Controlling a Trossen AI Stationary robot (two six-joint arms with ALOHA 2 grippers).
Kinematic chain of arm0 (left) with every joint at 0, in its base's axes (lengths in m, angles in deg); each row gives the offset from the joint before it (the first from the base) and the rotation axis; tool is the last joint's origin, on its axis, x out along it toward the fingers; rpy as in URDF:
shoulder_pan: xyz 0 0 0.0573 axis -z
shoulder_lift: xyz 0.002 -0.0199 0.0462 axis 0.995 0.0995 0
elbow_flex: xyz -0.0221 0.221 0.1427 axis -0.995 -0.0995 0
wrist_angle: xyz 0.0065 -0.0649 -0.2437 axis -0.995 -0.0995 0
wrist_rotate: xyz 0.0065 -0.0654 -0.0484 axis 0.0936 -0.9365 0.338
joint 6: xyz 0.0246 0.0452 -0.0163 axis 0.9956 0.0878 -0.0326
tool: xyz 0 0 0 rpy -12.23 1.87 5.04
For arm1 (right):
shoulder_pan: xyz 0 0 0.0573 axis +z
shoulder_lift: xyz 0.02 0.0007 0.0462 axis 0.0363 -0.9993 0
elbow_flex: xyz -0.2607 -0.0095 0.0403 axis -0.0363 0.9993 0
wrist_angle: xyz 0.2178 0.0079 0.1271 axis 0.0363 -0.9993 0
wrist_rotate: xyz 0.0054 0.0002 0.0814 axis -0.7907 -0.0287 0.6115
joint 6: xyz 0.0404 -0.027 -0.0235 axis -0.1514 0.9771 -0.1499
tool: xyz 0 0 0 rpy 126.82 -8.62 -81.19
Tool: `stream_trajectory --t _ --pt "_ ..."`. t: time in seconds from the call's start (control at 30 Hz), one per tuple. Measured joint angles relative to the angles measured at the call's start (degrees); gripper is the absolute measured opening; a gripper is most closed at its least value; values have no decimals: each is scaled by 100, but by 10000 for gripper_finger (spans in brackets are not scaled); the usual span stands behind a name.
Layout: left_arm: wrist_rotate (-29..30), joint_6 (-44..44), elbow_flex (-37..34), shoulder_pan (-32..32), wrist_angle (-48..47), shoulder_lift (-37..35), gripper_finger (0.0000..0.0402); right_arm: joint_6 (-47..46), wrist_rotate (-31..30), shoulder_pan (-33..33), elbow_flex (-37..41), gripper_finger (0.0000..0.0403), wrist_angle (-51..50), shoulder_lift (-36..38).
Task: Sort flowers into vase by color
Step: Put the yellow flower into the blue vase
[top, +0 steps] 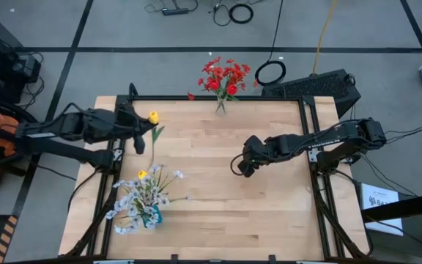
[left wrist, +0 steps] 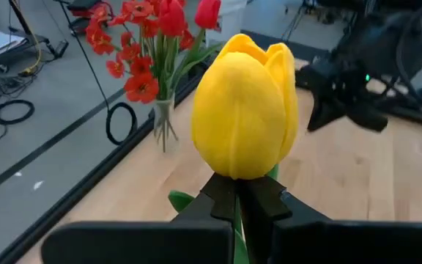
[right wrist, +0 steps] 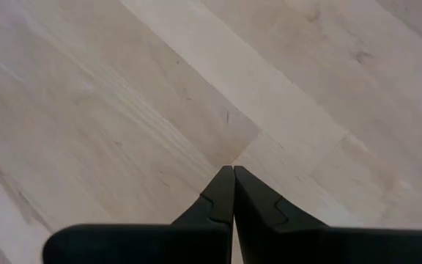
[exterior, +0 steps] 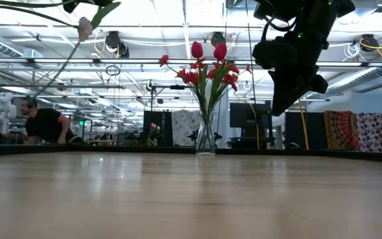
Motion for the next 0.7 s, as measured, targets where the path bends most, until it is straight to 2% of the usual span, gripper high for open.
stream_trajectory --t 0.23,0.4,0.57,0.7 --pt "-201 7 46 77 -723 -779 8 -825 0 189 2 0 235 0" --pt "-1110 248 -21 233 -646 -1663 8 -1454 -7 356 2 0 375 0" --pt "-1747 36 -613 273 -387 -2437 8 -2010 -61 459 2 0 587 0" --pt "-2240 154 -1339 273 407 -2884 8 -2377 -279 544 2 0 728 -51"
